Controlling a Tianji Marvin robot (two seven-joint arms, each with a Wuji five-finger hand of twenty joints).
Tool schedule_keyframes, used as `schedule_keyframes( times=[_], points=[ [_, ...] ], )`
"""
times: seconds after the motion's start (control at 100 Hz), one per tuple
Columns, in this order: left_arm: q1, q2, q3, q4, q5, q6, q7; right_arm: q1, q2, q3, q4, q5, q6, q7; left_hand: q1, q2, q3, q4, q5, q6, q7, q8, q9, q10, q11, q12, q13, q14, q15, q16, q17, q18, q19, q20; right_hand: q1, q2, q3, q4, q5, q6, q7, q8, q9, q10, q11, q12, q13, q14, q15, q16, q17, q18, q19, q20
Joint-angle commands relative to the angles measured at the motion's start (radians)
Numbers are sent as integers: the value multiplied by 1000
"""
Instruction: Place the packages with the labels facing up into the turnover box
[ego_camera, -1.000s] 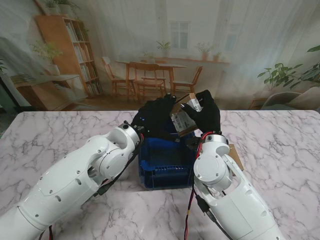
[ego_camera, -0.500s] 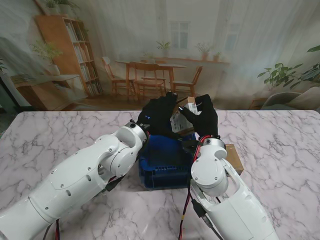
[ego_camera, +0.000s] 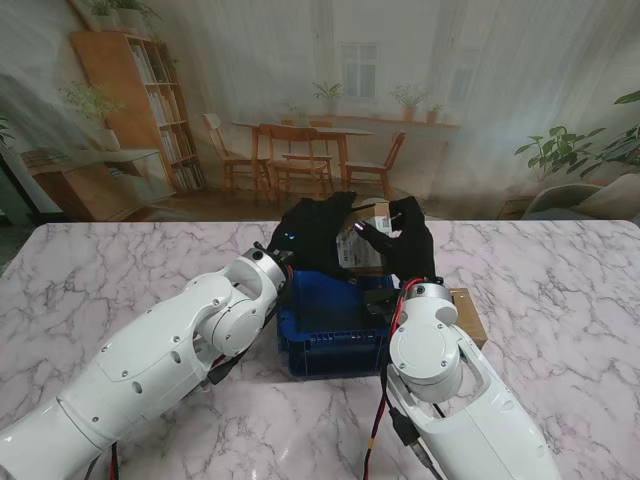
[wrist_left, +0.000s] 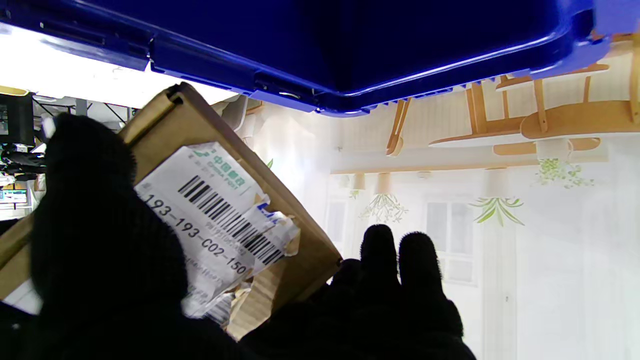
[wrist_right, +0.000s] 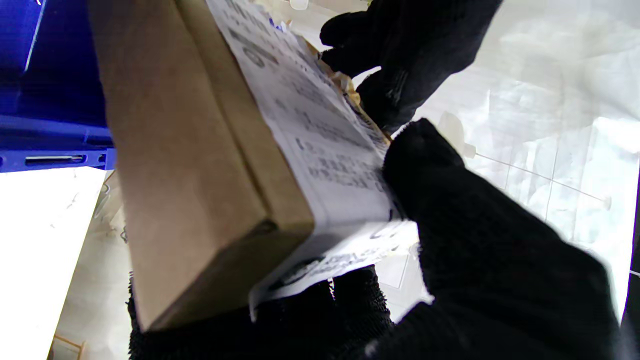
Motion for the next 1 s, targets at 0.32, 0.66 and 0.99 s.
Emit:
schedule_keyframes(
  times=[0.32,0.66,0.99],
  points=[
    [28,5,-49,-35,38,-59,-11,-32,6,5,-31,49,33,104,206,196,242,186,1,-95,35,49,31,-131,68,13,27,-34,29,48,14,-44,41,31,127,-111,428,48,142,-384,-141,138,-6,-110,26,90,180,-239,217,154,25,-53,-3,-54],
    [53,26,-109,-60,61,-115,-64,-33,-13,37,-30,132,61,60,-43,191,97,34,-3,-96,-48,-63,-140,-34,-198,-274,-134,29,-129,-184,-49,-13,-91,-11,138,-111,460,40,212,-468,-84,177,-30,-111,44,122,189,-284,294,186,41,-74,4,-59],
    [76,50,-171,-104,105,-187,-146,33,-53,58,3,237,165,-4,-207,183,83,-11,1,-64,-69,-267,-163,4,-232,-455,-236,53,-174,-303,-78,11,-200,-81,152,-75,458,33,210,-450,-13,190,-79,-94,66,119,177,-297,337,196,41,-84,11,-59]
  ],
)
